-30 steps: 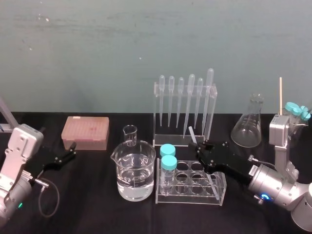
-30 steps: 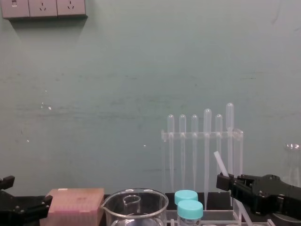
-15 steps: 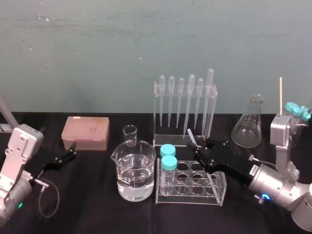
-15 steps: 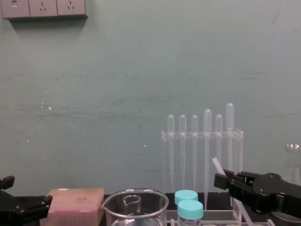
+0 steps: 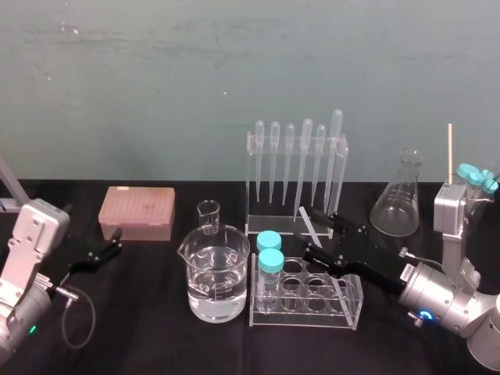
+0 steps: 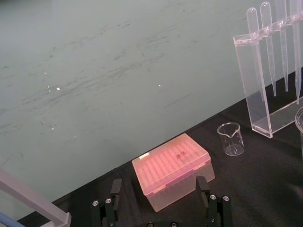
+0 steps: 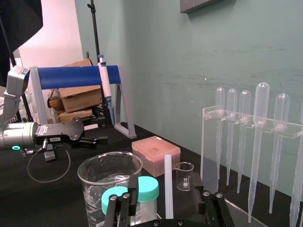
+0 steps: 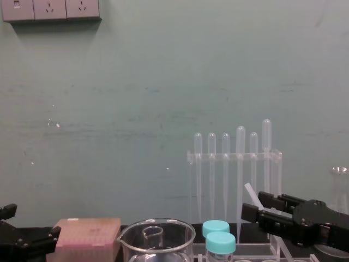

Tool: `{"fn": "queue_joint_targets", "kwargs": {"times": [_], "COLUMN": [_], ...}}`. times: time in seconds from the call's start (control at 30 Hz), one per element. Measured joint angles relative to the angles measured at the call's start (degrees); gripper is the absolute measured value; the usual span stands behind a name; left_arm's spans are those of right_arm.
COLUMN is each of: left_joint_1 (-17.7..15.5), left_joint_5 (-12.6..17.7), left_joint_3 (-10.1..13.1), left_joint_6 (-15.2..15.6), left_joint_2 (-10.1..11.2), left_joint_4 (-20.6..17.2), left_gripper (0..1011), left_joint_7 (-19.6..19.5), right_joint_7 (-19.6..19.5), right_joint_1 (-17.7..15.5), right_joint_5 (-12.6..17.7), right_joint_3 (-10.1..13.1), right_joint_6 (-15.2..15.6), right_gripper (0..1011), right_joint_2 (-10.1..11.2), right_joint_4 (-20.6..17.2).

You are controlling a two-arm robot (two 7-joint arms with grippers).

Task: Pick up the stirring rod with one hand, then place it down.

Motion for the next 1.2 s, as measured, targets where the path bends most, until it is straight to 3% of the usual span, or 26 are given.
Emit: {"fn": "queue_joint_targets", "kwargs": {"times": [0.3,0.43,0.97,1.1,1.2], "left_joint_1": [0.0,0.0,0.0,0.0,0.0], "left_joint_5": [0.0,0.0,0.0,0.0,0.0], "left_joint_3": [0.0,0.0,0.0,0.0,0.0], "left_joint_6": [0.0,0.0,0.0,0.0,0.0], "left_joint_2": [0.0,0.0,0.0,0.0,0.0], "left_joint_4": [0.0,0.0,0.0,0.0,0.0], "left_gripper": [1000,1000,1000,1000,1000], "left_joint_7": [0.0,0.0,0.0,0.0,0.0], "right_joint_7": [0.0,-0.1,-0.7,-2.5,-7.0], "right_joint_1": [0.0,0.0,-0.3,-1.4,-3.0], "right_joint_5": [0.0,0.0,0.3,0.5,-1.3], "right_joint_3": [0.0,0.0,0.6,2.3,4.8], "right_joint_6": [0.0,0.0,-0.8,-3.7,-7.8], "right_gripper": [947,1003,1003,1003,1003], "right_joint_2": [0.0,0.0,0.1,0.0,-0.3], "right_joint_4": [0.0,0.0,-1.6,-4.4,-7.9]}}
